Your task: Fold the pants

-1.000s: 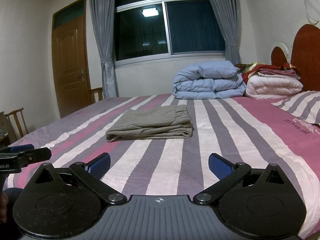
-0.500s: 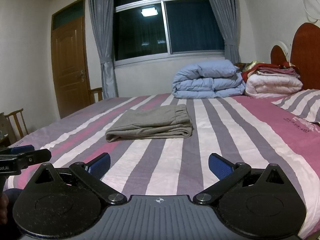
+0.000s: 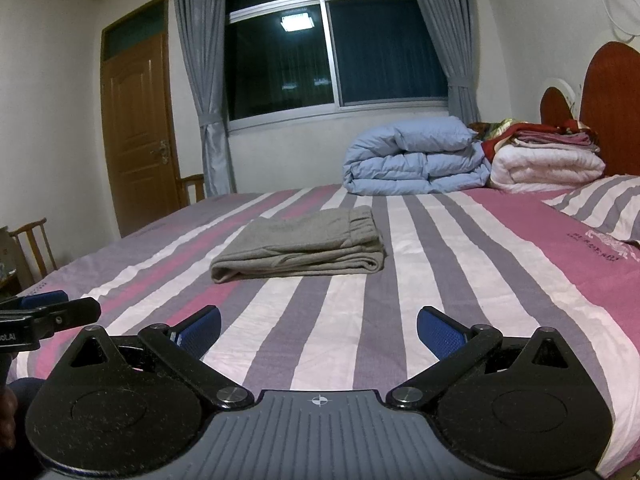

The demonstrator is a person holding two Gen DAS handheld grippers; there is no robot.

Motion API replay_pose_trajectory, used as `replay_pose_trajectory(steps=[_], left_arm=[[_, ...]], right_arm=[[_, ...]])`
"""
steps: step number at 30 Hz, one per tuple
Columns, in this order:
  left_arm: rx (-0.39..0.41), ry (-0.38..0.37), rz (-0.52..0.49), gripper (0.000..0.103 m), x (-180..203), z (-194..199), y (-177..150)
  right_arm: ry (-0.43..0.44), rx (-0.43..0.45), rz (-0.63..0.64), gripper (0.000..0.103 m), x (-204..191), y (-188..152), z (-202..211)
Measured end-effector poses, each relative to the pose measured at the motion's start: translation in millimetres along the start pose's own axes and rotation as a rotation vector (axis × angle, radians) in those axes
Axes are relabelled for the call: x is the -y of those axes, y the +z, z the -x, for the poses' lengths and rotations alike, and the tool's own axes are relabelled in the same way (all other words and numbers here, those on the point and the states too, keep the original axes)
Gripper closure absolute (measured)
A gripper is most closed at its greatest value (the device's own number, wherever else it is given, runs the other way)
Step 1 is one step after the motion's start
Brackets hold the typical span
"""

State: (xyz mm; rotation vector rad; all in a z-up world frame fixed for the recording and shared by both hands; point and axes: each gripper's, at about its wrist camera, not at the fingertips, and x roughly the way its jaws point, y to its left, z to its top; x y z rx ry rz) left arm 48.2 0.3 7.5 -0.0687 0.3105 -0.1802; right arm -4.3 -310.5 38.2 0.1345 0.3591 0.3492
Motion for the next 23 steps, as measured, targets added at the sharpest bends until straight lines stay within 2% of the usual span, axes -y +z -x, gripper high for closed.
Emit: replay_pose_trajectory(steps=[17, 20, 23], left_arm=[[0.029, -0.006, -0.011, 0.007, 3.5, 3.9, 1.6], [0.051, -0.020, -0.006, 0.010, 1.7, 6.5, 2.8], [0.051, -0.036, -0.003, 0.009, 1.6, 6.1, 3.3]], right_arm=[[-0.001, -0.002, -0.002, 0.000, -2.3, -0.1, 1.0], [-0.001, -0.001, -0.002, 0.000, -2.1, 0.0, 1.1], [-0.001, -0.001, -0.003, 0.000, -1.6, 0.4, 1.2]])
